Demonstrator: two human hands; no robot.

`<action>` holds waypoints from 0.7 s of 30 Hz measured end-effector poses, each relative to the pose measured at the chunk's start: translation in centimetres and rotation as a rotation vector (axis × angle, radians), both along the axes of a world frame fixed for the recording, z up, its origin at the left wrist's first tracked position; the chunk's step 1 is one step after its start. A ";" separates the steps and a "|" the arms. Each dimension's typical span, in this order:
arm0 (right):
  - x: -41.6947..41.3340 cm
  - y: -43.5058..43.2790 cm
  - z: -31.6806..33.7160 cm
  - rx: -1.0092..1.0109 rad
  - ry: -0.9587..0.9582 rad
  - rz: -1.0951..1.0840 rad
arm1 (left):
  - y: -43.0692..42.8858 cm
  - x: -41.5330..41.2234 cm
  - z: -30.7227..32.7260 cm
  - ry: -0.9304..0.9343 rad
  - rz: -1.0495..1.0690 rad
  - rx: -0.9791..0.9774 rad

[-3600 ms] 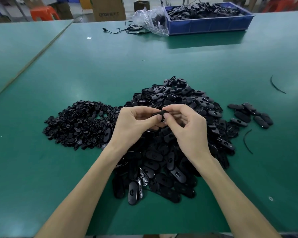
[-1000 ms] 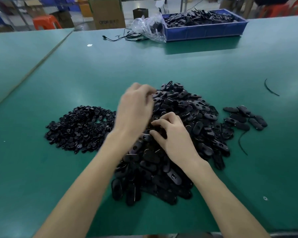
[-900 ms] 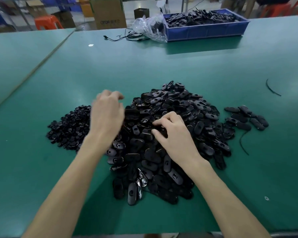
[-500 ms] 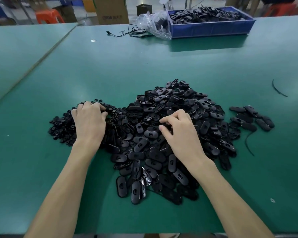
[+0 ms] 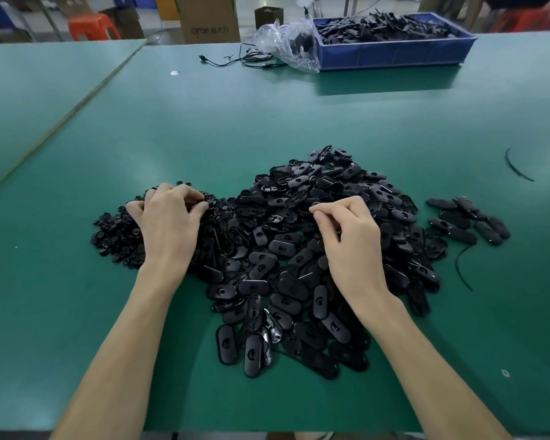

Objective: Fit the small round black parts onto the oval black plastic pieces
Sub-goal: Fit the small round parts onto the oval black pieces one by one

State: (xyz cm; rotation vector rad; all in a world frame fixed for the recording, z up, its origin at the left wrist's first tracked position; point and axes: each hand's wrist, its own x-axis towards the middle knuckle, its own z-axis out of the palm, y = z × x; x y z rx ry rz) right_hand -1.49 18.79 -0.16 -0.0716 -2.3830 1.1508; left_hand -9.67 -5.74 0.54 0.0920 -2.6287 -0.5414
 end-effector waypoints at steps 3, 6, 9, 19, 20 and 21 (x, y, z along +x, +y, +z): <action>0.0 0.0 0.2 -0.071 0.048 -0.026 | 0.4 0.2 0.2 0.025 -0.081 0.142; 0.1 -0.1 0.4 -0.190 0.042 -0.009 | 1.6 0.9 0.9 0.000 -0.281 0.365; 0.0 0.0 0.6 -0.280 0.021 0.000 | 3.7 2.0 1.7 -0.008 -0.464 0.434; -0.5 0.7 0.4 -0.611 0.044 0.040 | 9.6 3.1 1.2 -0.142 -0.680 0.793; -0.6 0.7 0.4 -0.640 0.043 0.055 | 9.5 3.0 1.0 -0.146 -0.676 0.826; -0.6 0.6 0.4 -0.661 0.043 0.070 | 9.3 3.0 0.9 -0.150 -0.676 0.855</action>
